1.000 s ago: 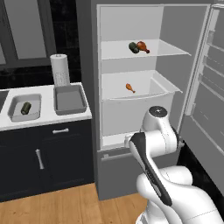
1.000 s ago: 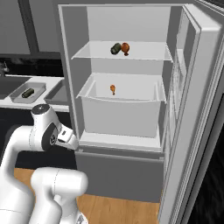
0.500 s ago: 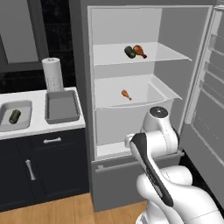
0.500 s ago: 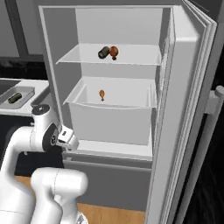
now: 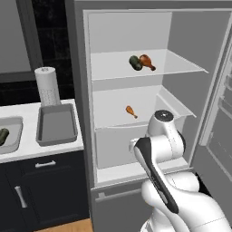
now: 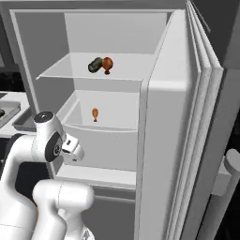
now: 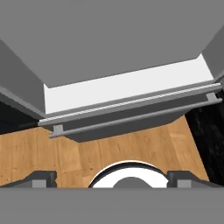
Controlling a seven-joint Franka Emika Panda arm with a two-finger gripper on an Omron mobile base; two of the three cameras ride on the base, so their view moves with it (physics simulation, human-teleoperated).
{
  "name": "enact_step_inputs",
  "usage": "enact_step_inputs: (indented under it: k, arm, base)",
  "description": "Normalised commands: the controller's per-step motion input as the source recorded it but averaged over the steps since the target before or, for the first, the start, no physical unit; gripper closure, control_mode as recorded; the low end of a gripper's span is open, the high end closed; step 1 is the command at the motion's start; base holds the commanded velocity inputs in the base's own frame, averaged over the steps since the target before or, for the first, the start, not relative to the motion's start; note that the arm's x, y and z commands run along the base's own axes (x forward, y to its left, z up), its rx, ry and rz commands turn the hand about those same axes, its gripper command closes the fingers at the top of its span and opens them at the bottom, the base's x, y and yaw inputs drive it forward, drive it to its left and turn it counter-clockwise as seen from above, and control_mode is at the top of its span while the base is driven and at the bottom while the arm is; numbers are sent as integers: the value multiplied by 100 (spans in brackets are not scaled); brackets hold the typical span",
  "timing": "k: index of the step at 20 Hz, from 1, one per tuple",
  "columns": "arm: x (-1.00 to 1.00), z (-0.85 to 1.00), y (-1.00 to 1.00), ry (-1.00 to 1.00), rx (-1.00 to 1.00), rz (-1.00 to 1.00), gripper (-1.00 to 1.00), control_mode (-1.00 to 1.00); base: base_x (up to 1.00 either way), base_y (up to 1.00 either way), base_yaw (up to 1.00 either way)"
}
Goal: Place one cucumber and one chicken drumstick in each tupperware on the nearby counter, to pack two identical lunches.
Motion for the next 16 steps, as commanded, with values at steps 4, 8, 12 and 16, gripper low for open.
enact_step_inputs:
  k: [4, 8, 12, 16]
  arm:
    - [0, 0, 0, 0, 0, 0, -100, 100]
    - [0, 0, 0, 0, 0, 0, -100, 100]
    - [0, 0, 0, 0, 0, 0, -100, 100]
    - [0, 0, 0, 0, 0, 0, -100, 100]
  base:
    - [56, 0, 0]
    - [71, 0, 0]
    - [79, 0, 0]
    - [67, -1, 0]
